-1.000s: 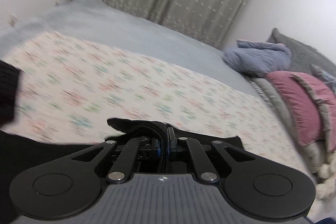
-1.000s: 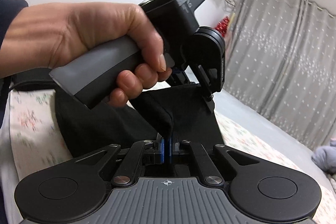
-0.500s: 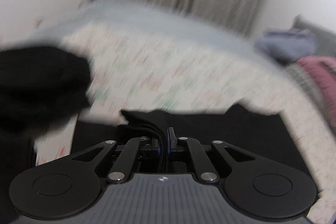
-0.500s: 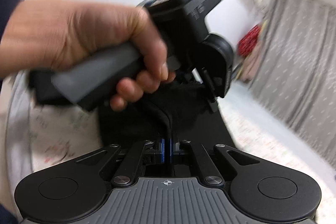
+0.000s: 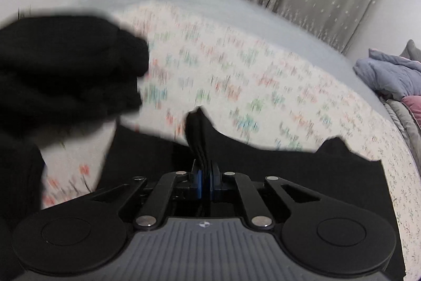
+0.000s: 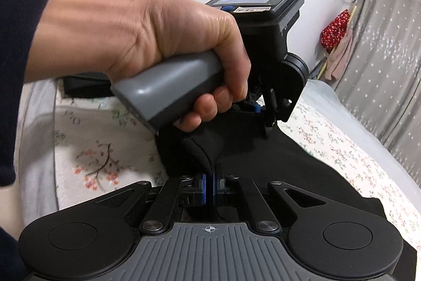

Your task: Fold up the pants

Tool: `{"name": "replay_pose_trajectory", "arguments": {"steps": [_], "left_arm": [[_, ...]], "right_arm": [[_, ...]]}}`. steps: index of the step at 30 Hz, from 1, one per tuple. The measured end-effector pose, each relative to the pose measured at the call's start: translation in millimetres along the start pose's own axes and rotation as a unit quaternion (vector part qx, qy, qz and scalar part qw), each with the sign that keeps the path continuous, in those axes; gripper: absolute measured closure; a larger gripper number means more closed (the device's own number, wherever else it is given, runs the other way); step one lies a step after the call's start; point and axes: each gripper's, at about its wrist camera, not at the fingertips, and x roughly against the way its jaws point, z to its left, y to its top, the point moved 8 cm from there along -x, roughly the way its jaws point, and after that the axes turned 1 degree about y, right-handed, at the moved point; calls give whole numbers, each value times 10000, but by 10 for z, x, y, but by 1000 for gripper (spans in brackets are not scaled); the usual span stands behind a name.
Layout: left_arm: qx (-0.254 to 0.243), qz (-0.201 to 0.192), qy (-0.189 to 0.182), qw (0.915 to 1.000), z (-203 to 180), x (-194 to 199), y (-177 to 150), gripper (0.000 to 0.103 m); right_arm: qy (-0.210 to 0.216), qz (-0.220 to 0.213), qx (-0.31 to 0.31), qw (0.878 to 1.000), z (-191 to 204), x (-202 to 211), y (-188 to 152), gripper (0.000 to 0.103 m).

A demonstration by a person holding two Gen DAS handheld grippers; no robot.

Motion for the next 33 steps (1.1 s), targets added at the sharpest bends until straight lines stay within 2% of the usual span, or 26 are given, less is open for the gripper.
{"name": "replay_pose_trajectory", "arguments": {"steps": [2,4,6,9,11,12,14,15,17,19,21,24,28,31,33], "left_arm": [[-144,-323,30,9994,-19,185,122,94],[-195,-479,32,9987,0,280,179,94],[-223,-351,66,9991,63,176,122,90],[-184,150,387,9990,255,-140,-97,88],[41,75,164,9998,321,-110,-81,87],[228,30,136,9996,370,-53,-32,86],[378,-333,294,9983,444,123,88,84],[379,-487,376,9974,476,226,125,82],[522,-672,385,9956,522,367,193,82],[648,-751,355,9944,525,439,195,82],[556,-744,338,9951,444,460,182,82],[296,-630,149,9975,196,390,117,82],[-155,-320,-165,9992,-283,259,-85,82],[-546,224,-349,9976,-597,55,-339,81],[-696,693,-169,9950,-628,-126,-502,82]], "right_arm": [[-23,-218,-75,9997,49,-27,85,99],[-14,-380,-154,9992,71,-11,186,99],[-5,-329,-117,9994,160,-59,232,100],[140,247,-127,9995,247,-338,129,99],[191,330,-161,9991,275,-387,54,98],[244,296,-201,9991,265,-358,57,93],[569,180,-420,9973,213,-247,84,91],[732,135,-557,9957,170,-179,85,83],[1047,18,-957,9899,55,8,65,77],[1298,-197,-1451,9807,-165,256,24,75],[1314,-292,-1784,9747,-412,473,-59,70],[1035,-154,-2043,9733,-896,651,-265,68],[515,318,-2438,9679,-1501,850,-802,68],[207,664,-2984,9519,-1940,937,-1208,68],[209,1168,-3416,9323,-2092,889,-1583,70]]}}
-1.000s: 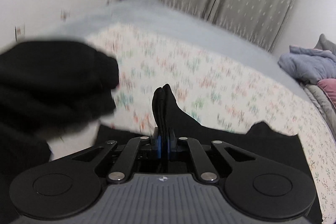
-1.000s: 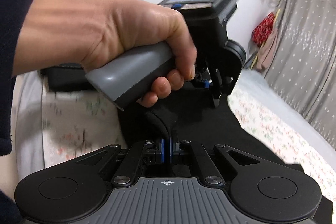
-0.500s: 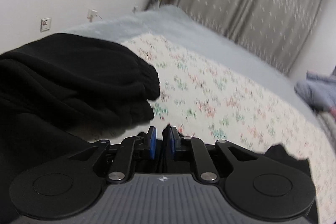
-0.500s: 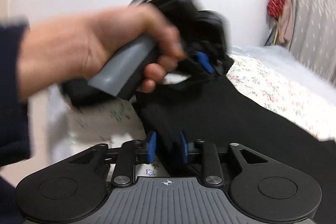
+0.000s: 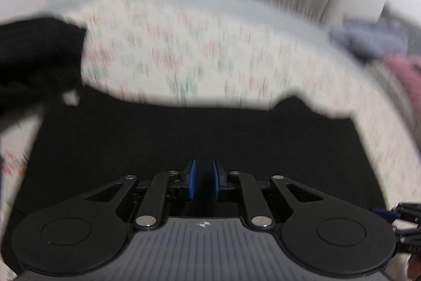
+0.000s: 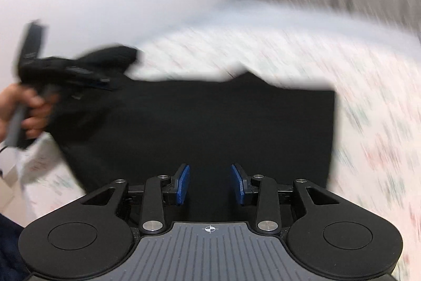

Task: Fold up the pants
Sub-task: 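Grasp the folded trousers with the left tool while the right tool grasps the edge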

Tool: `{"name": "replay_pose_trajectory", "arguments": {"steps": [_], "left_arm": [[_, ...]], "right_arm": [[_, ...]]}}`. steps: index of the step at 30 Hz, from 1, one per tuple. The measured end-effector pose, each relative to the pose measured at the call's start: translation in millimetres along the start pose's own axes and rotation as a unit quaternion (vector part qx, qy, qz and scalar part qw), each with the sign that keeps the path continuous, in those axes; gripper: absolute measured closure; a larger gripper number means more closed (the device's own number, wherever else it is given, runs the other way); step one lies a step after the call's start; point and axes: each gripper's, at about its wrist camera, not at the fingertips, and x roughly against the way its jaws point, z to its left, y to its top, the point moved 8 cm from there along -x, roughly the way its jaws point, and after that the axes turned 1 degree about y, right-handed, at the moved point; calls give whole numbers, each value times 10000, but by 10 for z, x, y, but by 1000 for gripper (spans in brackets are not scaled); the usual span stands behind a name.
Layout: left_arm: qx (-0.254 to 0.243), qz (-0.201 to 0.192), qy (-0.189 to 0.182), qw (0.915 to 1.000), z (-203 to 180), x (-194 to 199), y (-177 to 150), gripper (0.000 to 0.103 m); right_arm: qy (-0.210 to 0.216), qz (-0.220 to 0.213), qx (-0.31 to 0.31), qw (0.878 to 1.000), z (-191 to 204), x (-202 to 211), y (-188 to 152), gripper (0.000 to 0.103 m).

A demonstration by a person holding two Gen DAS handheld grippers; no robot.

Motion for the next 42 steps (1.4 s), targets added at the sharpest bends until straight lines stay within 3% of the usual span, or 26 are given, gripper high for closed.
{"name": "replay_pose_trajectory", "arguments": {"steps": [1,3,9,11,14,18,22,26,30,33,39,42], "left_arm": [[-65,126,149,9998,10,-82,-48,81],[-59,97,182,9998,30,-96,-44,82],[-146,101,517,9985,-102,-47,6,82],[-306,-47,385,9988,-331,24,45,82],[-643,-225,2,9977,-805,130,11,82],[-751,-145,-262,9967,-1351,127,-161,82],[-744,123,-558,9956,-1778,-3,-363,82],[-1219,273,-297,9917,-2018,-227,-519,82],[-1199,316,-182,9921,-2039,-301,-558,81],[-976,387,-258,9941,-1986,-309,-533,81],[-924,366,-189,9949,-2014,-334,-549,81],[-860,387,-197,9954,-2002,-293,-568,81]], "right_arm": [[39,252,-181,9995,-115,-53,-116,71],[408,269,-166,9987,-131,26,-205,71],[681,908,633,9915,-48,402,-488,70],[656,806,938,9902,-53,459,-580,70],[658,547,746,9935,-92,400,-648,69],[685,635,883,9917,-26,488,-583,66],[849,545,263,9946,-243,690,-502,68],[707,457,-890,9925,-620,707,-499,66],[1247,418,-2171,9673,-870,678,-560,66],[1570,457,-2689,9492,-903,601,-648,66],[1718,287,-3283,9284,-980,548,-706,70],[1509,25,-3556,9224,-1071,572,-711,74]]}}
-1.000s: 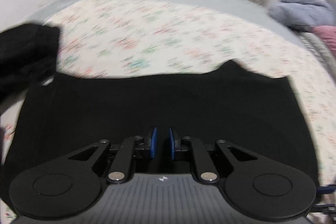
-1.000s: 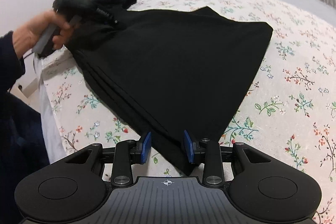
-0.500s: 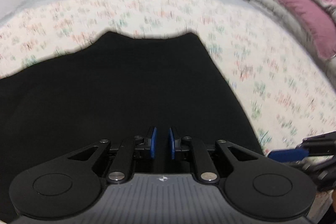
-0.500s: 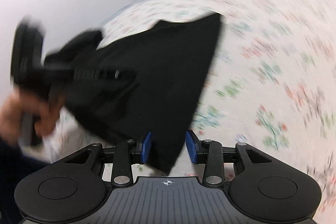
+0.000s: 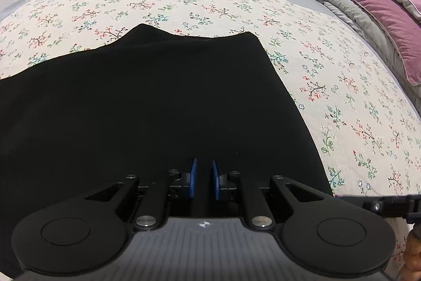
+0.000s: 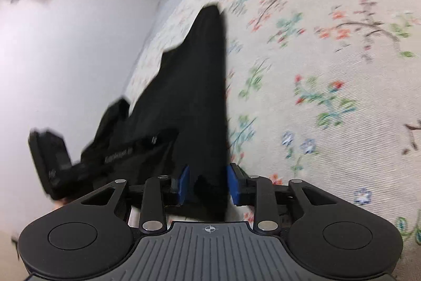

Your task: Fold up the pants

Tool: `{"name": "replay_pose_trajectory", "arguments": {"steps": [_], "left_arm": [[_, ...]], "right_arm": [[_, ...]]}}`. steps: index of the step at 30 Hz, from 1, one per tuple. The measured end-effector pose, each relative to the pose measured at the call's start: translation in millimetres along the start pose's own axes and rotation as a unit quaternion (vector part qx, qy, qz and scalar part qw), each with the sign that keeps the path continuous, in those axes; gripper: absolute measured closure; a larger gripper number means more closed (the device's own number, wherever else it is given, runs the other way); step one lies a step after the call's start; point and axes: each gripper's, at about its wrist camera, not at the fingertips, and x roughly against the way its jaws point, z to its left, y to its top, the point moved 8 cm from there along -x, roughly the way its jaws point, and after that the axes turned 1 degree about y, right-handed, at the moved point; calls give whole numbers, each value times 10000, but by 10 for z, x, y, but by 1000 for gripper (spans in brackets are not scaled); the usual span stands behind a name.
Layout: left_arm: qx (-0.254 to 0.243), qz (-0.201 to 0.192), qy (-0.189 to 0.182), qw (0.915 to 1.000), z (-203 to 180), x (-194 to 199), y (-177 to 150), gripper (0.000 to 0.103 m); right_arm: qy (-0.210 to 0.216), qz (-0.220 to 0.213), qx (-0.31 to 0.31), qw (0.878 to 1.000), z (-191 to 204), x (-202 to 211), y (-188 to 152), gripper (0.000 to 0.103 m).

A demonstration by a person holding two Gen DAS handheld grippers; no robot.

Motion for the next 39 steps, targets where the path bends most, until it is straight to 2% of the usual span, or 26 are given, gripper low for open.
{"name": "replay_pose_trajectory", "arguments": {"steps": [2,7,13,15,20,23,25,26,27,30,36,39], "left_arm": [[-3,8,16,10000,-6,14,-8,81],[50,48,50,10000,-17,5,18,81],[68,69,-7,10000,0,-2,23,79],[96,76,-41,9999,0,-4,26,75],[120,89,-134,9998,-9,0,30,69],[150,107,-175,9997,-3,-1,38,68],[201,134,-280,9993,-17,6,52,60],[201,146,-355,9991,-34,12,65,51],[182,130,-391,9990,-54,25,85,43],[48,-10,-244,9997,-112,59,165,40],[42,-131,-653,9978,-450,20,468,34],[-391,-34,-481,9981,-749,-168,638,31]], "right_arm": [[-38,-176,90,9998,16,-15,17,73],[93,-65,403,9991,112,-152,-29,71],[455,-104,-30,9989,75,-124,-37,69],[549,-146,-145,9983,56,-105,-29,69],[991,-455,-586,9923,29,-76,23,68],[575,-326,-70,9978,80,-169,-43,75],[548,-346,1,9979,119,-173,-69,75],[546,-348,-35,9979,121,-168,-66,80],[444,-352,-43,9984,112,-156,-65,90],[215,-453,34,9987,116,-165,-67,91],[57,-745,478,9961,343,-78,-3,92],[-90,-747,628,9952,386,-111,7,92]]}}
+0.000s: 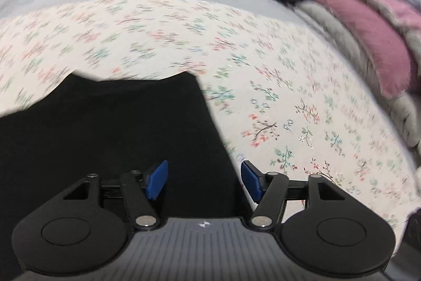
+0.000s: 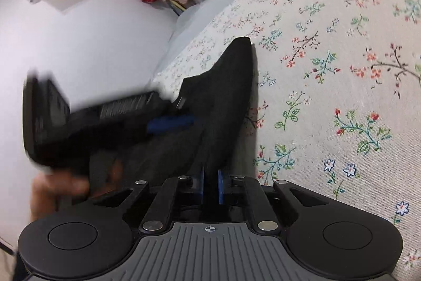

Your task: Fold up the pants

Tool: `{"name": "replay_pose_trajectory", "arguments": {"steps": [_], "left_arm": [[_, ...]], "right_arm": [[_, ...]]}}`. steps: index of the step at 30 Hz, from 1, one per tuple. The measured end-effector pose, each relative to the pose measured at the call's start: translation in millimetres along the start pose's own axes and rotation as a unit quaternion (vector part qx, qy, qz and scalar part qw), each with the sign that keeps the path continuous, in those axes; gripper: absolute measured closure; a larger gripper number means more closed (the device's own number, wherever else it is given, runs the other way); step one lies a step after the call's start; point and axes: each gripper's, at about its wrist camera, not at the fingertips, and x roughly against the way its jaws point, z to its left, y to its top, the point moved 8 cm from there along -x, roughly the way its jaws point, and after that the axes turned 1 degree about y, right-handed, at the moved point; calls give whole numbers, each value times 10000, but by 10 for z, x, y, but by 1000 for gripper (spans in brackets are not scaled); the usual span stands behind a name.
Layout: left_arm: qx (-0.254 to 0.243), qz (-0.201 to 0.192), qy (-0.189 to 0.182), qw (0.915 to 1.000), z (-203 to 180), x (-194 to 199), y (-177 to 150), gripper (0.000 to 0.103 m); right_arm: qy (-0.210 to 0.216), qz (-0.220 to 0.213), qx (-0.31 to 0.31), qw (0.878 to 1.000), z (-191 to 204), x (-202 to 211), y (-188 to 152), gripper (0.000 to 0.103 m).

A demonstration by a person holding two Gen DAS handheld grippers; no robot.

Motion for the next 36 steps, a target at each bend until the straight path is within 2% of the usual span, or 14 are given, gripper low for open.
{"name": "replay_pose_trajectory", "arguments": {"steps": [4,8,10,11,12,13,19,21,23,27,28,30,33,36], "left_arm": [[-604,431,560,9957,-240,-367,150,31],[-1624,598,1799,9684,-327,-673,190,30],[-1788,577,2033,9609,-332,-722,197,38],[-1735,582,2042,9617,-321,-720,209,47],[-1682,627,2058,9620,-298,-720,210,71],[-1669,684,2120,9605,-268,-729,207,82],[-1227,543,1914,9723,-123,-682,263,87],[-1060,482,1775,9772,-103,-703,308,88],[-972,412,1669,9803,-81,-673,309,88],[-641,285,1482,9865,-29,-580,337,89],[-573,261,1452,9874,-21,-555,346,89],[-411,218,1370,9895,-1,-507,377,90],[-281,88,1312,9909,-28,-397,423,91],[-83,-14,1249,9921,-88,-288,518,91]], "right_arm": [[-247,61,170,9995,-53,-64,-39,93],[-300,82,351,9989,-37,-63,-47,93],[-339,93,482,9982,-14,-78,-53,93],[-344,97,520,9980,-8,-72,-57,94],[-339,99,532,9980,-4,-68,-53,94],[-341,117,535,9979,0,-60,-50,94],[-427,254,694,9963,-36,-75,-33,87],[-503,256,549,9969,-113,-118,-25,64],[-322,214,418,9984,-151,-132,-28,53],[-280,189,773,9964,-74,-188,-59,45],[-279,220,912,9952,-72,-201,-61,46],[-339,288,999,9940,-70,-235,-102,89],[-314,266,628,9972,-183,-197,-22,96],[-347,54,902,9953,-110,-57,83,97]]}}
